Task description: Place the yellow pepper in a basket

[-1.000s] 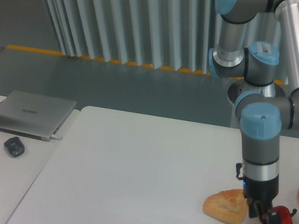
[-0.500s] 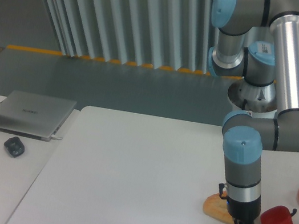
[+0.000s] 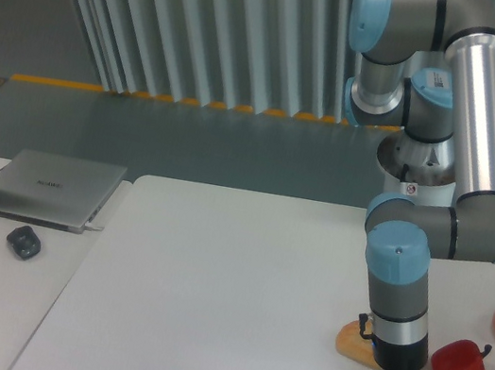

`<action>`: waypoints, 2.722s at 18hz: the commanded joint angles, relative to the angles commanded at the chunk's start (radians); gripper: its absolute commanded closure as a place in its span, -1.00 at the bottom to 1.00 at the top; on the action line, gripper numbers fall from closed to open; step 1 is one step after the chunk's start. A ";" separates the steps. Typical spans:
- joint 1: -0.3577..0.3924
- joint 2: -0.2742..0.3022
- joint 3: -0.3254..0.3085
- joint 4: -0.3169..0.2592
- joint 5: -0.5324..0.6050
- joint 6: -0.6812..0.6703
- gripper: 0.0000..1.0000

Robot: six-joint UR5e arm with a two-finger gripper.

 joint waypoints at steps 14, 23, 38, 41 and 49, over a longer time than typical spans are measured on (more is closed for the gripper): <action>0.014 -0.025 -0.002 0.034 0.032 0.000 -1.00; 0.017 0.006 -0.012 0.026 0.026 -0.008 0.18; 0.130 0.167 -0.057 -0.066 0.015 -0.001 0.53; 0.222 0.212 -0.063 -0.064 -0.060 0.000 0.53; 0.365 0.215 -0.055 -0.058 -0.143 0.110 0.56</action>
